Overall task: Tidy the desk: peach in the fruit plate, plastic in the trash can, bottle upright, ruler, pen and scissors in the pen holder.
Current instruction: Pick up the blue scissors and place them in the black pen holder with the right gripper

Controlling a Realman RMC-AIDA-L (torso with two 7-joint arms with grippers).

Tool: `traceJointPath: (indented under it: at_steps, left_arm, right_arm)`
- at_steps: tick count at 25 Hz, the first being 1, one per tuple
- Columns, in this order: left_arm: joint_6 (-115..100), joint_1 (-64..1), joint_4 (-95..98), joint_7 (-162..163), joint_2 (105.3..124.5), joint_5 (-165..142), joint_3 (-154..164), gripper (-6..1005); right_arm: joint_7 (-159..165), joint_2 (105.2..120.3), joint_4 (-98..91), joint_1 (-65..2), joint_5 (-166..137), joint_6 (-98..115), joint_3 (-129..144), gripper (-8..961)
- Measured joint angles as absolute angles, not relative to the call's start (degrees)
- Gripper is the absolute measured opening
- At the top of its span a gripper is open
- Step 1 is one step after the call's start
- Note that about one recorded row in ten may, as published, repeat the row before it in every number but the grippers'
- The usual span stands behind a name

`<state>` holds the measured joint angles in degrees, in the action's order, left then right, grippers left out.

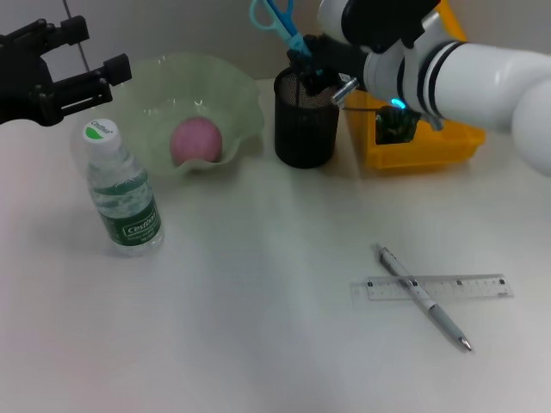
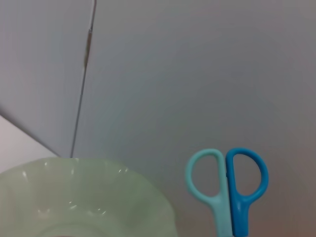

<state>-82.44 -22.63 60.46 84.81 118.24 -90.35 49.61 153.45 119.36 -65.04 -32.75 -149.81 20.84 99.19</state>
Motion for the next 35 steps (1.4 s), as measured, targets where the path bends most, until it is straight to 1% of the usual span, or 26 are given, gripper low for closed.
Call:
traceJointPath:
  at_steps: [9, 16, 24, 33, 35]
  left_arm:
    - [-82.4, -22.8, 60.5, 84.8, 118.21, -90.4, 49.6, 806]
    - [-82.1, -23.0, 60.5, 84.7, 118.16, -90.6, 49.6, 806]
    - [-82.0, -23.1, 60.5, 84.6, 118.12, -90.7, 49.6, 805]
    - [-82.0, -23.0, 60.5, 84.4, 118.12, -90.7, 49.6, 805]
    - [-82.0, -23.0, 60.5, 84.3, 118.12, -90.6, 49.6, 805]
  right_arm:
    - [153.4, 119.27, -57.2, -34.0, -149.8, 9.0, 102.9, 280]
    - [153.9, 119.38, -53.6, -34.6, -149.7, 3.8, 105.1, 287]
    - [154.1, 119.40, -49.5, -36.9, -146.9, 1.9, 106.5, 295]
    - [154.1, 119.34, -48.3, -37.3, -146.8, 1.5, 106.5, 304]
    - [154.1, 119.34, -48.2, -37.4, -146.8, 1.4, 106.5, 324]
